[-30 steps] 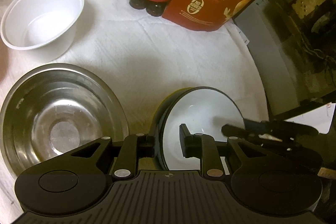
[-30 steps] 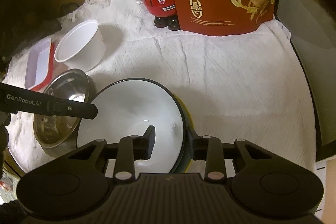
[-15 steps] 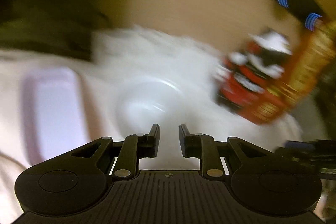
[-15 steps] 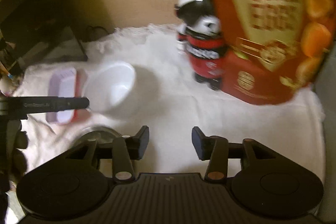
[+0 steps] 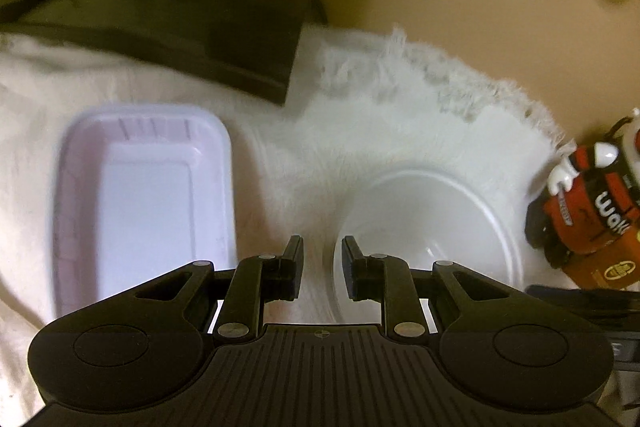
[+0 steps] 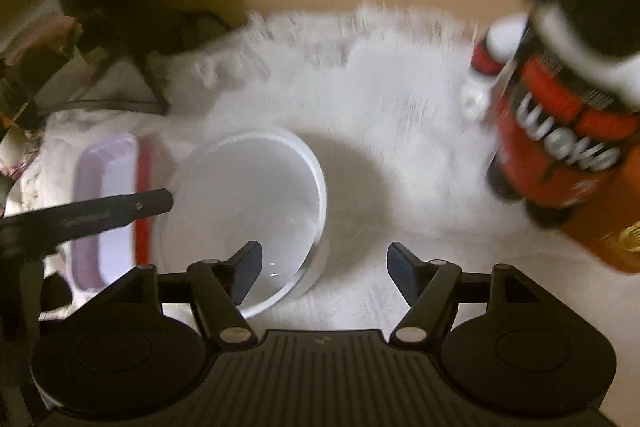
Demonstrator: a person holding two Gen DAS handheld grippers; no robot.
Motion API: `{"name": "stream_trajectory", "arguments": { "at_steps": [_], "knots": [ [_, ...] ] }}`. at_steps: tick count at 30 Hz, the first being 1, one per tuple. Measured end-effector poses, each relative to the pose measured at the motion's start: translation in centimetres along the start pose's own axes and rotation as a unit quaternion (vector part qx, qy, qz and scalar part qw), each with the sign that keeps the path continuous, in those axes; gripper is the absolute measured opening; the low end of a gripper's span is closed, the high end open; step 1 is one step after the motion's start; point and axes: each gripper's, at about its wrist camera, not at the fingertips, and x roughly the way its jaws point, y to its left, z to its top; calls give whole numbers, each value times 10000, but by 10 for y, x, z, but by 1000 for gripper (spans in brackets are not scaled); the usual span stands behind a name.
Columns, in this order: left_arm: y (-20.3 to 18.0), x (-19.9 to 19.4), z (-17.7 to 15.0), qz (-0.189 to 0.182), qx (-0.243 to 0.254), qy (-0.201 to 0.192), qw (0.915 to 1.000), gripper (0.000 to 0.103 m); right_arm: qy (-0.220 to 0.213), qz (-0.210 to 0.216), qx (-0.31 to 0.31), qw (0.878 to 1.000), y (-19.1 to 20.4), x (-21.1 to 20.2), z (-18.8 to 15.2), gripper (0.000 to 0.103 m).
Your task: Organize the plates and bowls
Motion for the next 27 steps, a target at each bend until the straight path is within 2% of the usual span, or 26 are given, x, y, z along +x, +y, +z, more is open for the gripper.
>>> {"name": "stream_trajectory", "arguments": {
  "at_steps": [2,4,6,7,9,14,19,22,27],
  "knots": [
    [2,11,-1,-48,-64,170,9998,24,275,161,178,9993,-2,19,1,63],
    [3,16,-2,-171,-157,264,9994,24,490,416,354,9973,-2,31,0,51],
    [2,17,-3,-342,-240,298,9987,31,671,720,419,9943,-2,36,-2,34],
    [-1,15,-3,-396,-255,299,9984,30,708,795,396,9935,0,35,-3,33],
    [-6,8,-3,-542,-266,215,9979,26,692,790,336,9939,0,25,-6,31],
    [-34,-11,-10,-1160,-139,196,9930,26,512,838,511,9939,-26,-17,-10,31],
    [-83,-25,-30,-1642,288,451,9850,26,384,538,764,9949,-62,-62,-31,31],
    [-114,-31,-43,-1942,580,614,9773,27,285,268,1016,9941,-86,-85,-47,32],
    [-148,-26,-65,-2096,893,894,9696,27,226,-117,1309,9911,-123,-108,-76,32]
  ]
}}
